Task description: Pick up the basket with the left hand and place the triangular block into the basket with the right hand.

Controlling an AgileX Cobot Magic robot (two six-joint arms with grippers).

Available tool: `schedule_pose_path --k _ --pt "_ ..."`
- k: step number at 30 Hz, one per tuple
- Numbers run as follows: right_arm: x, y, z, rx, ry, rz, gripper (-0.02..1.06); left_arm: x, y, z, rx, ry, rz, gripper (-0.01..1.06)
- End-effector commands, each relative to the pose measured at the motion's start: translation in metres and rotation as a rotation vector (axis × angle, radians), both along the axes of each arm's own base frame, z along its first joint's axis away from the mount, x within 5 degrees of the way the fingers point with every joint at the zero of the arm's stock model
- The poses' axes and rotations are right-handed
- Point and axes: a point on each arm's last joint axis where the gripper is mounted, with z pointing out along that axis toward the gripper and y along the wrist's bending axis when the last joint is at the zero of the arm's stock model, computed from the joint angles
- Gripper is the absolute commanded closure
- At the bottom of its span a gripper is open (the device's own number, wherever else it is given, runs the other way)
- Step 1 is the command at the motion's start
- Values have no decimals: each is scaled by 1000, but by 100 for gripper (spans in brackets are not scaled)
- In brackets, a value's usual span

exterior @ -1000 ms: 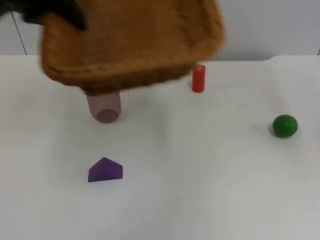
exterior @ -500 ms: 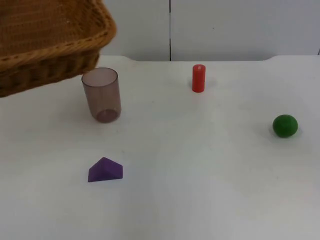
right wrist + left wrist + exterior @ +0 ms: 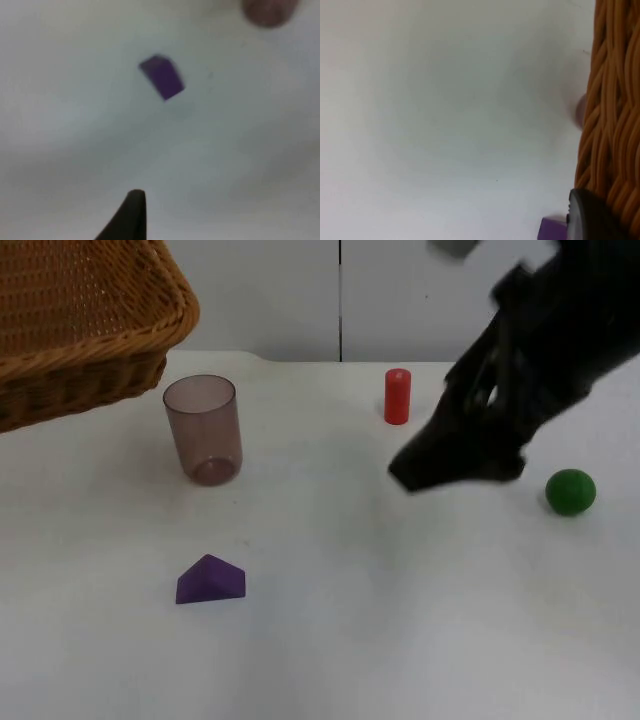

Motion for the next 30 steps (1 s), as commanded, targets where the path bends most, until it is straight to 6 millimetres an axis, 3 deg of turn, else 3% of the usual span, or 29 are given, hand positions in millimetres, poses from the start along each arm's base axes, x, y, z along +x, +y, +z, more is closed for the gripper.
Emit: schedule_pose_path --k 1,7,11,20,30 --pt "6 13 -22 36 -1 76 0 -1 1 8 -3 -40 20 105" --pt "26 29 -44 79 -13 127 0 -1 0 7 -4 -37 18 105" --pt "50 48 -59 78 -26 158 0 -1 0 7 -4 -37 18 105" --pt "54 100 -94 63 -31 302 0 -1 0 8 -6 -39 19 105" --pt "55 127 -126 54 -3 352 0 -1 0 7 -10 -31 18 105"
